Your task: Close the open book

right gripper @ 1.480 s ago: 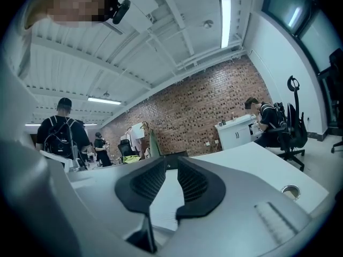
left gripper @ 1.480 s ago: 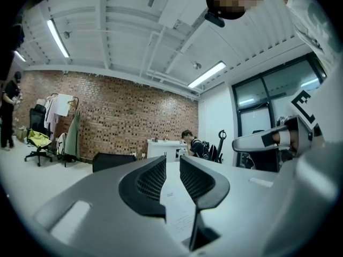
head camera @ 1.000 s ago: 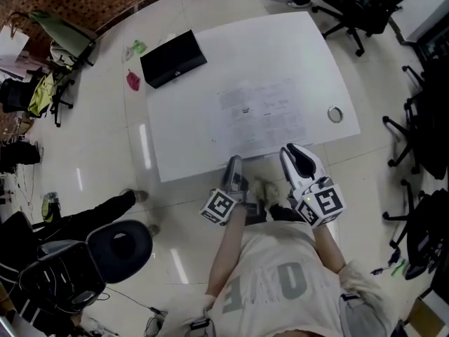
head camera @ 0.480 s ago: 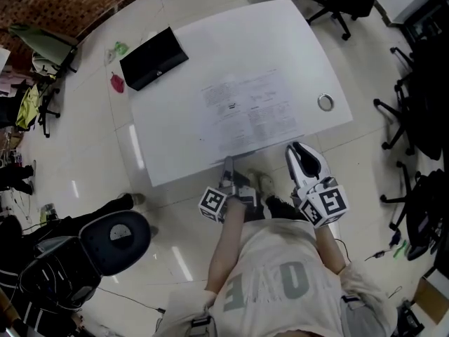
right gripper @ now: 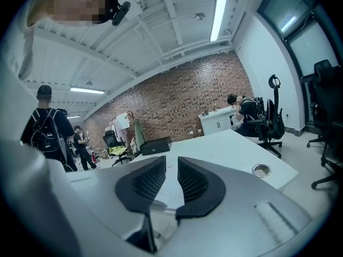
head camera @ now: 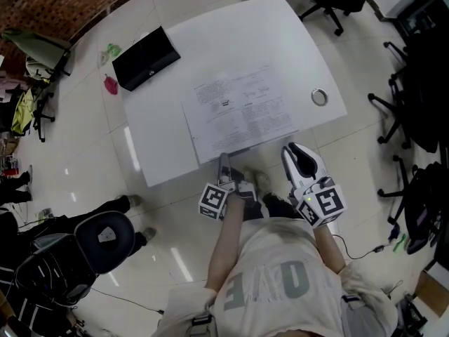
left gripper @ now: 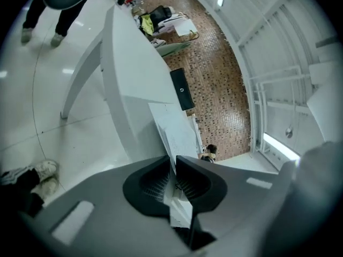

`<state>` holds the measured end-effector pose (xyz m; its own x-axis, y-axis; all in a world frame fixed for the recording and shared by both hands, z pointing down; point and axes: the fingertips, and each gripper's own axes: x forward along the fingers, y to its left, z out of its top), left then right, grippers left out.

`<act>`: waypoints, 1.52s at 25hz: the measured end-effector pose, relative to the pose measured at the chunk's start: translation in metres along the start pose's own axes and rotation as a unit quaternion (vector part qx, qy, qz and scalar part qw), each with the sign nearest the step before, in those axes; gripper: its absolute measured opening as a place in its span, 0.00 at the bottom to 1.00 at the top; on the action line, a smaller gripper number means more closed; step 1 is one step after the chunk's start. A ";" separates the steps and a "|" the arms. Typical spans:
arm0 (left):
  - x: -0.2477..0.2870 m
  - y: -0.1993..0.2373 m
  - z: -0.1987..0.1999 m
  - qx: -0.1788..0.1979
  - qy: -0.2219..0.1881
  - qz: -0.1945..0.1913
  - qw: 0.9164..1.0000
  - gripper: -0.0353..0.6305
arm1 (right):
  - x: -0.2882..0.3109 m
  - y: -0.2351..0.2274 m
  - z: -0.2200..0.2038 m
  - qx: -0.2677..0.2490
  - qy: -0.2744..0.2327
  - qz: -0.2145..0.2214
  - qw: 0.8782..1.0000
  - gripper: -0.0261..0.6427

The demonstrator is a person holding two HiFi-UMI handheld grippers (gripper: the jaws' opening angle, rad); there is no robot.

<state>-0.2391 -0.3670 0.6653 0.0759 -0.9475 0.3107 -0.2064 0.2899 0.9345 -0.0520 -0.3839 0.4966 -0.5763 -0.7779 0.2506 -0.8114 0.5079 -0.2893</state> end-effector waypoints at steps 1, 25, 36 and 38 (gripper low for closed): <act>-0.001 -0.003 -0.001 0.022 -0.001 0.002 1.000 0.11 | -0.002 -0.001 0.000 0.000 -0.001 0.000 1.000 0.13; 0.036 -0.110 -0.148 0.639 0.140 -0.132 0.744 0.22 | -0.053 -0.062 0.029 0.022 -0.063 -0.084 0.994 0.13; -0.032 -0.269 -0.031 0.654 -0.111 -0.152 0.733 0.10 | -0.035 -0.059 0.054 0.004 -0.085 -0.019 0.996 0.05; -0.056 -0.291 -0.004 0.652 -0.154 -0.142 0.729 0.07 | -0.024 -0.046 0.068 0.003 -0.095 0.013 0.995 0.05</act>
<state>-0.1791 -0.3974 0.3765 0.1154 -0.9877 -0.1053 -0.9918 -0.1086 -0.0676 0.0056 -0.4137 0.4412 -0.5669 -0.8213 0.0638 -0.7959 0.5261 -0.2997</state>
